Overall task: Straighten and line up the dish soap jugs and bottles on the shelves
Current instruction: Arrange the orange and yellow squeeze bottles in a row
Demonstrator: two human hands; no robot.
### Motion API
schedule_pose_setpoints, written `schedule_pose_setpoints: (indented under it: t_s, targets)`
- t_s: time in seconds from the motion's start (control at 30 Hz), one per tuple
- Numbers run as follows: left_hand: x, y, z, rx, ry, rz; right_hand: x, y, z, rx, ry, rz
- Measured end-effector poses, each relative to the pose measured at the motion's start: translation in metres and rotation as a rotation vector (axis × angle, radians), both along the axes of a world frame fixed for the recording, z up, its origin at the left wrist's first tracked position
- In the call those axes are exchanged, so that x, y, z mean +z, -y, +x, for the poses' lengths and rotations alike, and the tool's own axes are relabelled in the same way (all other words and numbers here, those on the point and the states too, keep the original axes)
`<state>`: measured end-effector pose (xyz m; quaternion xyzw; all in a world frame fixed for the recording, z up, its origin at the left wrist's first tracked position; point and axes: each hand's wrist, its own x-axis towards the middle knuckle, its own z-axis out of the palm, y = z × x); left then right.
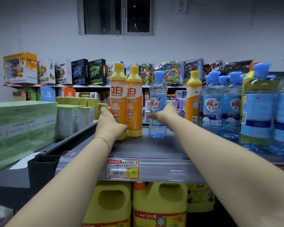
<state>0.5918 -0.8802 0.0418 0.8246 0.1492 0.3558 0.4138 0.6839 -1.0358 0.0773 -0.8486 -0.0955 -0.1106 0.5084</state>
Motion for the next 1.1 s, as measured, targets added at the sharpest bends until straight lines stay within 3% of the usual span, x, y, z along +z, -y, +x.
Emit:
schedule_pose_setpoints:
  t_s: [0.17,0.27,0.33,0.43,0.57,0.77,1.0,1.1]
  targets:
    - [0.009,0.013,-0.019,0.253,0.199,0.117,0.01,0.008,-0.015,0.029,0.007,-0.122]
    - [0.019,0.031,-0.03,0.202,0.397,0.274,0.015,0.032,-0.023,0.042,-0.001,-0.12]
    - [0.031,0.047,-0.033,0.041,0.267,0.408,0.016,0.053,-0.028,0.051,0.009,-0.174]
    - [0.049,0.085,-0.024,-0.246,-0.186,0.485,0.017,0.087,-0.033,0.044,0.03,-0.276]
    - [0.045,0.141,0.001,-0.5,-0.443,0.366,0.019,0.124,-0.039,0.052,-0.024,-0.286]
    - [0.027,0.182,0.038,-0.752,-0.404,0.084,0.018,0.166,-0.049,-0.098,0.164,-0.517]
    - [0.027,0.206,0.052,-0.764,-0.331,0.129,0.006,0.179,-0.062,-0.394,0.482,-0.817]
    - [0.026,0.214,0.059,-0.772,-0.315,0.151,0.001,0.178,-0.06,-0.356,0.606,-0.808]
